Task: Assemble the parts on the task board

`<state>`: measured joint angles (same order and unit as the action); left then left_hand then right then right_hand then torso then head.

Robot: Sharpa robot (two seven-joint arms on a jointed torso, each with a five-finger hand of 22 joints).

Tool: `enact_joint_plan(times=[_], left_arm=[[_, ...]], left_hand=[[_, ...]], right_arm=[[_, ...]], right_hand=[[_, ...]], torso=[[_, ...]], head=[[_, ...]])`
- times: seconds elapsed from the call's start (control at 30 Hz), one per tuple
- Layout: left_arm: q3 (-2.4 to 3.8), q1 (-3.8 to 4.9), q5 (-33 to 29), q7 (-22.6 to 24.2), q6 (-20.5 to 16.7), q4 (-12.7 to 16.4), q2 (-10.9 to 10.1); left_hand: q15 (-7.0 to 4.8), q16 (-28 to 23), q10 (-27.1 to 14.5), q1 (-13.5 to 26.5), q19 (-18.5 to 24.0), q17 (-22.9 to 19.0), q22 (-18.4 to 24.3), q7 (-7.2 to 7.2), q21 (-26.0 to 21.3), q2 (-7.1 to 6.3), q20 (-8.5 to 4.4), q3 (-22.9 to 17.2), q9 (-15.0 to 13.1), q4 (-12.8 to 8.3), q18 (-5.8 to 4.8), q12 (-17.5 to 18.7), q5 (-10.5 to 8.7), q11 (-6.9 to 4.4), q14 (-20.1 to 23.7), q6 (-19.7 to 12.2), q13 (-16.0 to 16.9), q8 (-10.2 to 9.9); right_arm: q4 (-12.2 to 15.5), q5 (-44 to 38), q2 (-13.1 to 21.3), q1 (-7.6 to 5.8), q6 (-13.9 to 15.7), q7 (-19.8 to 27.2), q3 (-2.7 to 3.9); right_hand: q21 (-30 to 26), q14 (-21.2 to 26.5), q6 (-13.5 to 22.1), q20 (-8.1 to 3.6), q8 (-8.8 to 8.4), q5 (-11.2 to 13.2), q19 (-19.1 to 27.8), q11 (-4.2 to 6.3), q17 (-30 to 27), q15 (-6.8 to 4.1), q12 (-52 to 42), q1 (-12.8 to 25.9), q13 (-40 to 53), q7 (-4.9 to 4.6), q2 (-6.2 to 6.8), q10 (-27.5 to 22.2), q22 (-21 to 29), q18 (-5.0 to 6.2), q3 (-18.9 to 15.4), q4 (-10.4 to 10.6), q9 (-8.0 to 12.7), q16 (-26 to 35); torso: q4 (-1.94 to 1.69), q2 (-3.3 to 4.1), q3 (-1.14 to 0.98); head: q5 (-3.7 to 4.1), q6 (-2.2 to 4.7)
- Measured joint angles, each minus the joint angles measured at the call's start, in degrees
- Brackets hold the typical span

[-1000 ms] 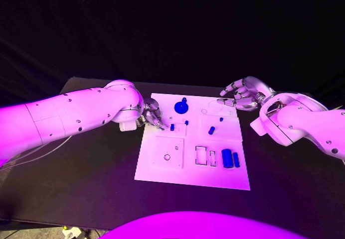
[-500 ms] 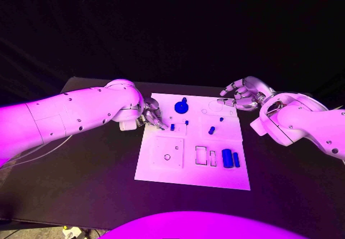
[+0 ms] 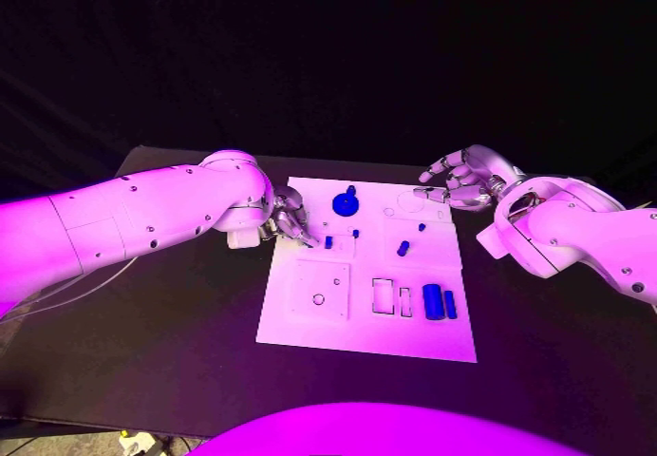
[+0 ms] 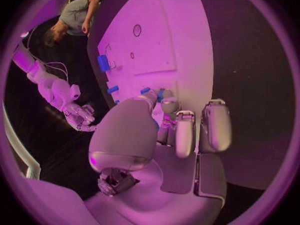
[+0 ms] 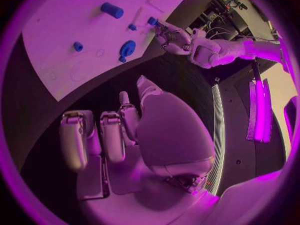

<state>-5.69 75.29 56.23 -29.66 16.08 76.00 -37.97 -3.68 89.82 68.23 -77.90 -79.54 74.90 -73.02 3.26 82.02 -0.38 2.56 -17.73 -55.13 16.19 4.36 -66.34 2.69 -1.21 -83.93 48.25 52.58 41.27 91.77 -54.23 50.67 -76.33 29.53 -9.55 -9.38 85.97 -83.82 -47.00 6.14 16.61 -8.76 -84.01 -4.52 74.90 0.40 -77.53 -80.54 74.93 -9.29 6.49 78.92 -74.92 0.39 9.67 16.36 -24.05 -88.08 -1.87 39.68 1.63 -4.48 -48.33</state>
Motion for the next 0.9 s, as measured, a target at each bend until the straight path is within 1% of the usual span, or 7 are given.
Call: enact_joint_plan(times=[0.1, 0.43, 0.67, 0.77, 0.9], left_arm=[[0.01, 0.00, 0.0, 0.0, 0.0, 0.0, 0.0], [0.01, 0.01, 0.0, 0.0, 0.1, -0.2, 0.2], [-0.02, 0.04, 0.0, -0.1, 0.2, -0.4, 0.4], [-0.02, 0.07, 0.0, -0.2, 0.3, -0.5, 0.5], [-0.03, 0.09, 0.0, -0.3, 0.4, -0.7, 0.7]], left_hand=[[0.00, 0.0, 0.2, -0.1, 0.0, 0.0, 0.0, 0.00, 0.0, 0.05, 0.00, -0.2, 0.0, 0.2, 0.00, 0.0, 0.02, 0.18, 0.0, 0.0, 0.1, 0.0], [0.00, 0.0, 0.2, -0.1, 0.0, 0.0, 0.0, 0.00, 0.0, 0.06, 0.00, -0.2, 0.0, 0.2, 0.01, 0.0, 0.02, 0.18, 0.0, 0.0, 0.1, 0.0], [0.00, 0.0, 0.2, -0.1, 0.0, 0.0, 0.0, 0.00, 0.0, 0.06, 0.00, -0.2, 0.0, 0.2, 0.00, 0.0, 0.01, 0.20, 0.0, 0.0, 0.1, 0.0], [0.00, 0.0, 0.3, -0.1, 0.0, 0.0, 0.0, 0.17, 0.0, 0.06, 0.00, -0.5, 0.0, 0.5, 0.00, 0.0, -0.03, 0.29, 0.0, 0.2, 0.0, 0.0], [0.00, 0.0, 0.4, 0.0, 0.0, 0.0, 0.0, 0.02, 0.0, 0.06, 0.00, -0.6, 0.0, 0.6, 0.00, 0.0, -0.04, 0.36, 0.0, 0.4, -0.2, 0.0]], right_arm=[[0.0, 0.0, 0.0, 0.00, 0.0, 0.0, 0.00], [0.0, 0.0, 0.0, 0.00, 0.0, 0.0, 0.00], [0.0, 0.0, 0.0, 0.01, 0.0, 0.0, 0.00], [0.0, 0.0, 0.0, 0.01, 0.0, 0.0, 0.00], [0.0, 0.0, 0.0, 0.01, 0.0, 0.0, 0.00]], right_hand=[[0.0, 0.0, 0.0, 0.00, 0.00, 0.0, 0.0, 0.00, 0.0, 0.00, 0.0, 0.0, 0.0, 0.00, 0.00, 0.0, 0.0, 0.00, 0.0, 0.0, 0.0, 0.0], [0.0, 0.0, 0.0, 0.00, 0.00, 0.0, 0.0, 0.00, 0.0, 0.00, 0.0, 0.0, 0.0, 0.00, 0.00, 0.0, 0.0, 0.00, 0.0, 0.0, 0.0, 0.0], [0.0, 0.0, 0.0, 0.00, 0.00, 0.0, 0.0, 0.00, 0.0, 0.00, 0.0, 0.0, 0.0, 0.00, 0.00, 0.0, 0.0, 0.00, 0.0, 0.0, 0.0, 0.0], [0.0, 0.0, 0.0, 0.00, 0.00, 0.0, 0.0, 0.00, 0.0, 0.00, 0.0, 0.0, 0.0, 0.00, 0.00, 0.0, 0.0, 0.00, 0.0, 0.0, 0.0, 0.0], [0.0, 0.0, 0.0, 0.00, 0.00, 0.0, 0.0, 0.00, 0.0, 0.00, 0.0, 0.0, 0.0, 0.00, 0.00, 0.0, 0.0, 0.00, 0.0, 0.0, 0.0, 0.0]], torso=[[0.00, 0.01, 0.00], [-0.01, 0.00, 0.00], [0.00, -0.01, -0.04], [0.02, -0.01, -0.08], [0.03, -0.01, -0.08]], head=[[0.00, -0.01], [0.00, 0.02], [-0.04, -0.06], [-0.07, -0.12], [-0.08, -0.14]])
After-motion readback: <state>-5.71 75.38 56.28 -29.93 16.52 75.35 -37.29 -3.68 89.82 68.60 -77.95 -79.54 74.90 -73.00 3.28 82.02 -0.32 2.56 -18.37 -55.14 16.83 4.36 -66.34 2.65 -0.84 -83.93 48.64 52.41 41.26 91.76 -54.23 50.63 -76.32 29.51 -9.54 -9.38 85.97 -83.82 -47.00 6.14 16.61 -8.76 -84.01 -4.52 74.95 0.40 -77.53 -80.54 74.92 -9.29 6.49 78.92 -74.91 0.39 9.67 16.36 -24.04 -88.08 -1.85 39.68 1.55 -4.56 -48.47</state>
